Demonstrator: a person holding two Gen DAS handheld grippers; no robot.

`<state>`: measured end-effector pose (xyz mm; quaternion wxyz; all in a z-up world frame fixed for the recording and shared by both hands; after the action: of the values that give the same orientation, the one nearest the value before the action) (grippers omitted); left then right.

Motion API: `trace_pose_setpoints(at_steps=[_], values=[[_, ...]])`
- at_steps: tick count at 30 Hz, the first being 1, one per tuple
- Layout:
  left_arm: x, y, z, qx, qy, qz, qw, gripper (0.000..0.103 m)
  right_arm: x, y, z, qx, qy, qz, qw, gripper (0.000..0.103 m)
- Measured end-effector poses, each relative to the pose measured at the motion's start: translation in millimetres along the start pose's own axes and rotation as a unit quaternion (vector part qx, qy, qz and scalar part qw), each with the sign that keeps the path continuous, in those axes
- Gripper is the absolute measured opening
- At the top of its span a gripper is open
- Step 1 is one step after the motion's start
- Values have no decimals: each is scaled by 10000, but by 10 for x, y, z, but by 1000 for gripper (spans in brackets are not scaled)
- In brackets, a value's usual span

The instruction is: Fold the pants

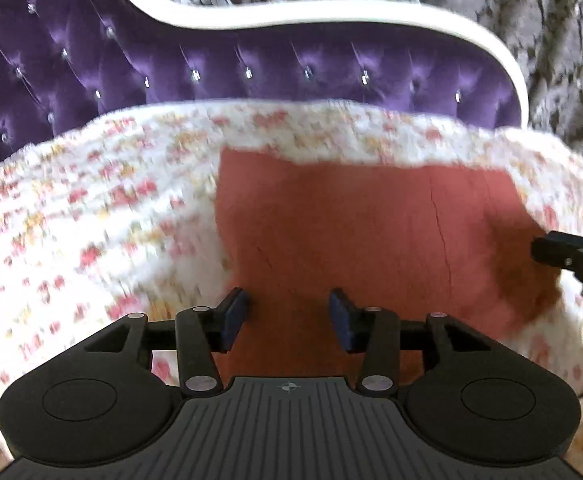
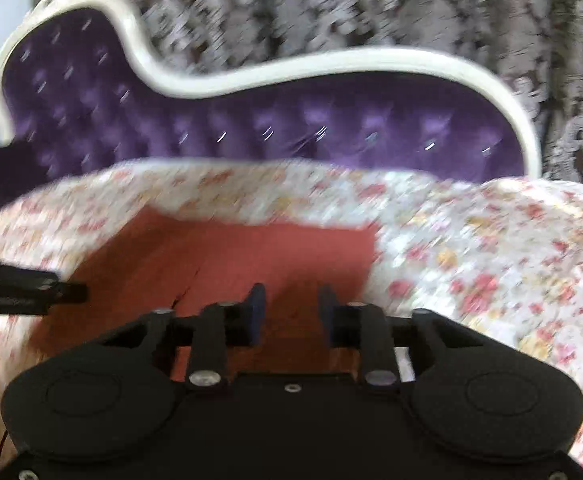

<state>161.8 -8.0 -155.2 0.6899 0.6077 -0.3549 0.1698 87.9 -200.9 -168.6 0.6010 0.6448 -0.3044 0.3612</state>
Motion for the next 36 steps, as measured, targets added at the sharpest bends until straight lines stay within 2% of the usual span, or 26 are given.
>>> trace_pose_setpoints(at_steps=[2,4,12,18,28,31,36], values=[[-94,-79,3,77,-75,-92,9999,46,-161,-96,16,-140,102,-203,9996,24],[-106,-81,-17,65,-36,-76,9999,46,-224,-104,35,-110,93,-155,9998,24],[-166,-73,-23,119,19,-13,9999,48,-193,-164,81,-2,-304,-274,9992,24],[-186,-72,-86,-56,342,-44,9994,52,-211,-164,58,-28,-252,-340,9991,24],[-176,-82,-67,74,375,-109,9992,53,-231,-174,72,-94,-497,-303,9983,24],[-178,-82,-66,127,380,-125,9991,54,-225,-177,41,-198,-442,-312,9983,26],[-177,-93,-83,135,409,-150,9990,54,-221,-194,-53,-397,-244,-356,9983,36]])
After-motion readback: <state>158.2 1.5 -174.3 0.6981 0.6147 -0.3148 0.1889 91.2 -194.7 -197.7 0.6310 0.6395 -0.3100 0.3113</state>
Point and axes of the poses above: each gripper's, at about its wrist camera, not at the fingertips, and y roughly against the way its jaws point, z to its right, x to its top, the point moved 7 cm from there along -y, roughly the way its jaws point
